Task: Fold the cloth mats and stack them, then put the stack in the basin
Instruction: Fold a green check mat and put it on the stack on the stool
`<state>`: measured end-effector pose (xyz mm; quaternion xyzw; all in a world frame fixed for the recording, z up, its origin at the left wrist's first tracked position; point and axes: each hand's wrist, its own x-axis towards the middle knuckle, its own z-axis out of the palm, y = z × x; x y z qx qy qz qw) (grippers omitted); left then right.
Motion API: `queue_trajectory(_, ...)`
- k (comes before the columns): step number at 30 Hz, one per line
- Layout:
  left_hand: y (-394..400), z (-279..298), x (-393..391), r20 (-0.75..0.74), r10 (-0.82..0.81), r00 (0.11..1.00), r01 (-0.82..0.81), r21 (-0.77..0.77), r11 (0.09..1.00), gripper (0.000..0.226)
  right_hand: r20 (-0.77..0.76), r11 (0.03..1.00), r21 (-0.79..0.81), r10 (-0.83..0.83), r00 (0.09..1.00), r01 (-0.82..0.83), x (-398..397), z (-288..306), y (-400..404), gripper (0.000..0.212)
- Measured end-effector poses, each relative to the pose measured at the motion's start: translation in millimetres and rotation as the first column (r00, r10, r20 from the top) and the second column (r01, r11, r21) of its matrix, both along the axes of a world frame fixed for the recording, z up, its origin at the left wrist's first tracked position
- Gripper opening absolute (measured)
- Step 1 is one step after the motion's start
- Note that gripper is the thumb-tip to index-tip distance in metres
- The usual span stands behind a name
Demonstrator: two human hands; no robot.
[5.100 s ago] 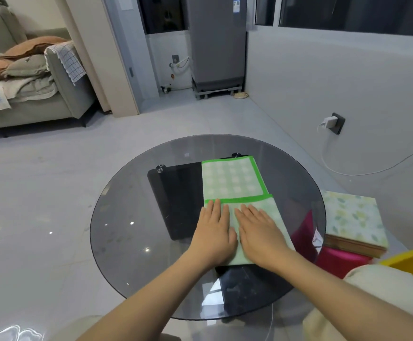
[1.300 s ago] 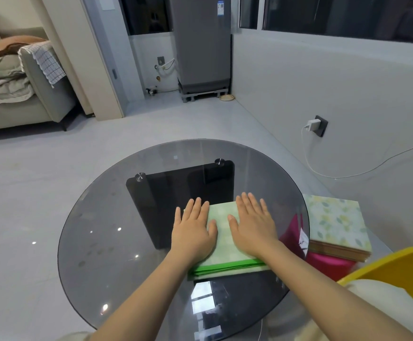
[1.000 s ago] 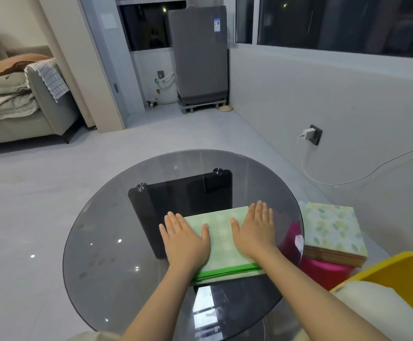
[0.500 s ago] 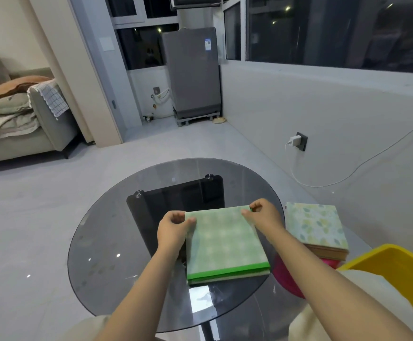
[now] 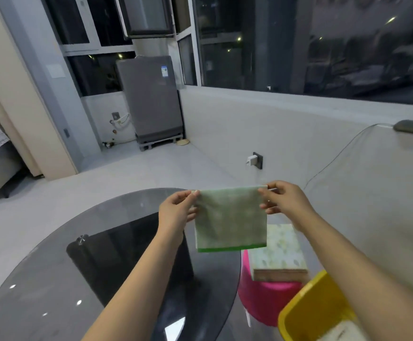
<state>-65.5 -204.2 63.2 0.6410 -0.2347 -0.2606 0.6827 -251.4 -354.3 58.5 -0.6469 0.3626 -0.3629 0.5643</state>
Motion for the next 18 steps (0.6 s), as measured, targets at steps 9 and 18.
queue_trajectory(9,-118,-27,-46,-0.070,-0.063,0.996,0.060,-0.047,0.997,0.017,0.043,0.990,-0.018,-0.141,0.989,0.142,-51,-26,-94,0.013)
queue_trajectory(18,-193,-126,-88,-0.033,0.143,0.989,-0.136,0.153,0.979,0.015,-0.081,0.973,0.068,-0.215,0.973,0.221,-68,-122,-144,0.006)
